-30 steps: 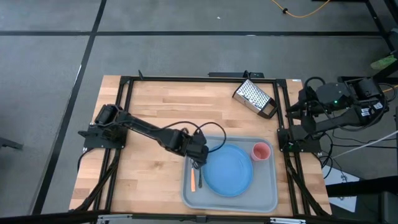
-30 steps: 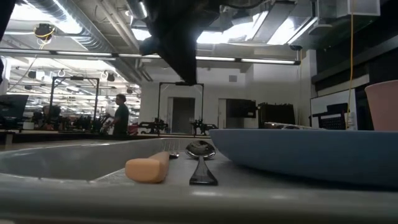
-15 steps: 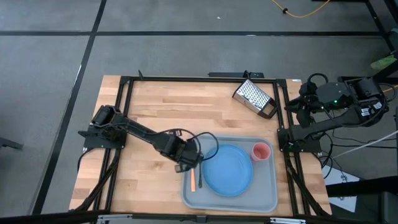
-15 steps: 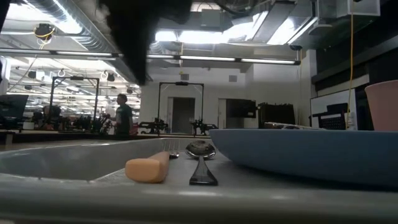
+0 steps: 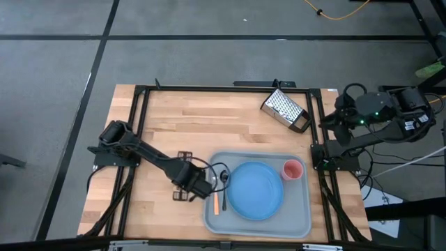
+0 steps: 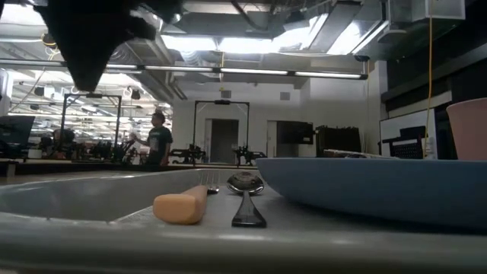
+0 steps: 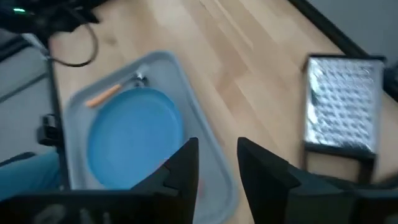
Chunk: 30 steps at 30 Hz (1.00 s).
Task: Pick and place plate/cup/fork/spoon on tray
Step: Adjust the blue plate on the gray tray
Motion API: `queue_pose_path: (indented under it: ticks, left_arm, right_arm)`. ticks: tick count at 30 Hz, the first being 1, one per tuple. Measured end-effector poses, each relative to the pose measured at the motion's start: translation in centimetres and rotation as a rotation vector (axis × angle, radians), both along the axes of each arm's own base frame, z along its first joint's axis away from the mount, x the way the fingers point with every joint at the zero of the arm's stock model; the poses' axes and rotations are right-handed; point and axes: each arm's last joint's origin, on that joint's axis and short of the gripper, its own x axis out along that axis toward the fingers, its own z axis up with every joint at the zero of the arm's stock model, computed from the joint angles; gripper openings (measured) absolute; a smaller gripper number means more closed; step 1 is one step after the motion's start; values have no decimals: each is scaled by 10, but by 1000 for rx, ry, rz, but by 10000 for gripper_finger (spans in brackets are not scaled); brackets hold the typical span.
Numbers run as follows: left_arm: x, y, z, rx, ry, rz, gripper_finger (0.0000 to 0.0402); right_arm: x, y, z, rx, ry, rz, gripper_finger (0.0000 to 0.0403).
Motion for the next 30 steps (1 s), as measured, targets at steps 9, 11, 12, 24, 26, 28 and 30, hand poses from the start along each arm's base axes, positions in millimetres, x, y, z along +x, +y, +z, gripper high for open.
queue_pose_path:
  ticks: [9, 11, 12, 24, 26, 28, 30]
  left_arm:
    - [-70, 39, 49, 23, -327, -20, 19]
    - [-91, 51, 54, -46, -493, -21, 16]
    - [-100, 56, 56, -89, -602, -21, 14]
    - [-156, 90, 23, -408, -1276, -123, 2]
    - [-161, 94, 20, -412, -1310, -108, 7]
    - [-163, 96, 17, -413, -1330, -99, 11]
    - [-164, 96, 17, -417, -1349, -99, 16]
  right_arm:
    - [-14, 0, 13, -17, -225, 119, 115]
    - [-28, -1, 15, -13, -296, 117, 115]
    - [-33, -2, 16, -12, -341, 116, 115]
    - [-48, 4, -58, 43, -731, 388, 115]
    - [-48, 4, -72, 56, -753, 381, 115]
    - [-45, 4, -83, 57, -799, 357, 115]
    - [-40, 4, -89, 45, -856, 332, 115]
